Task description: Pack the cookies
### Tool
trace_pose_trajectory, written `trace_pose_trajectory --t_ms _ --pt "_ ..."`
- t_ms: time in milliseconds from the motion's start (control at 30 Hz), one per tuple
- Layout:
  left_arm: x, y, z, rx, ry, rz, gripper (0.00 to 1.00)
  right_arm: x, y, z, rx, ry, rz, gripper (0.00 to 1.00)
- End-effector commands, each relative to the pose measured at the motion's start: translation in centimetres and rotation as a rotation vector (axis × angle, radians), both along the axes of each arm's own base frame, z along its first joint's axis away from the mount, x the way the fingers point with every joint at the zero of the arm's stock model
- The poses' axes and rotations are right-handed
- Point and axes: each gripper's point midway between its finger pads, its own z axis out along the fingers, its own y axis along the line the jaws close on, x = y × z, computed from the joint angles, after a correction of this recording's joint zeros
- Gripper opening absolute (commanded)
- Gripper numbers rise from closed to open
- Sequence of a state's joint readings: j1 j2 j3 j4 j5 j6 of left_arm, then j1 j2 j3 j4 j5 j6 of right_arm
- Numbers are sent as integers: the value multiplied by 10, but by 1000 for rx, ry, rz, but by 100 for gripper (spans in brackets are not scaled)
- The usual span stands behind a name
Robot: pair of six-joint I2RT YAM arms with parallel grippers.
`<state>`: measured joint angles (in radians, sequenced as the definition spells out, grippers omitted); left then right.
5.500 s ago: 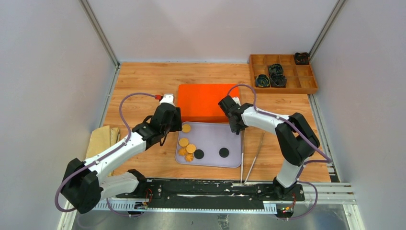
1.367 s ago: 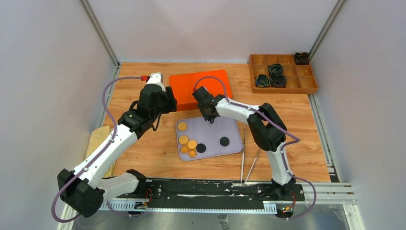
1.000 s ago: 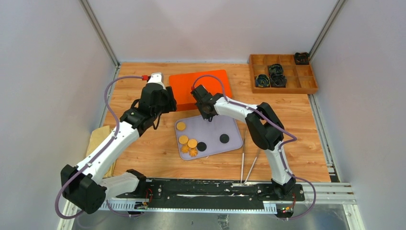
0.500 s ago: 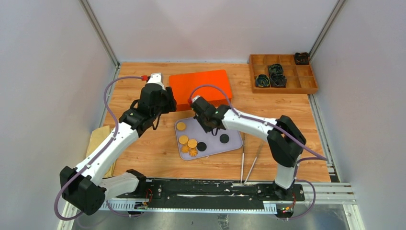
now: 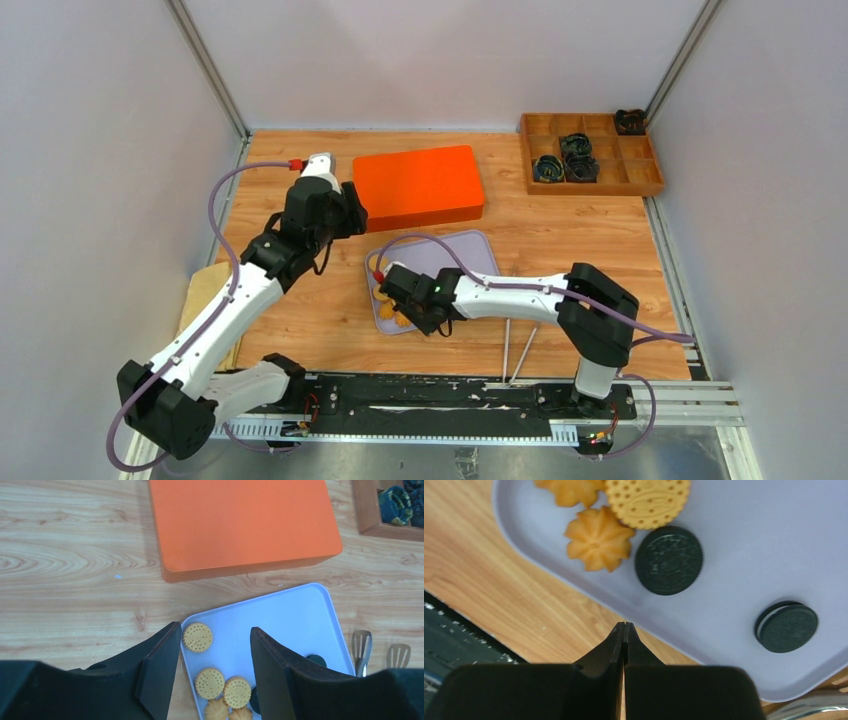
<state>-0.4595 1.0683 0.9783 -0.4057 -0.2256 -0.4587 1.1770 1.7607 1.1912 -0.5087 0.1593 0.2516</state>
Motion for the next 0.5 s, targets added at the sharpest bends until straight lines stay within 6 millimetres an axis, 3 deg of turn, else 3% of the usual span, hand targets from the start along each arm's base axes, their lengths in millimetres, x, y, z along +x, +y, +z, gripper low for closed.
trace_pose_trajectory --t_ms 0,267,467 --pt "-8 7 3 -11 -9 14 59 -19 10 -5 9 57 24 0" --pt "-13 16 9 15 -26 30 59 -16 59 -7 78 92 90 0" --pt "-18 22 12 25 -33 41 59 -17 77 -10 85 120 127 0"
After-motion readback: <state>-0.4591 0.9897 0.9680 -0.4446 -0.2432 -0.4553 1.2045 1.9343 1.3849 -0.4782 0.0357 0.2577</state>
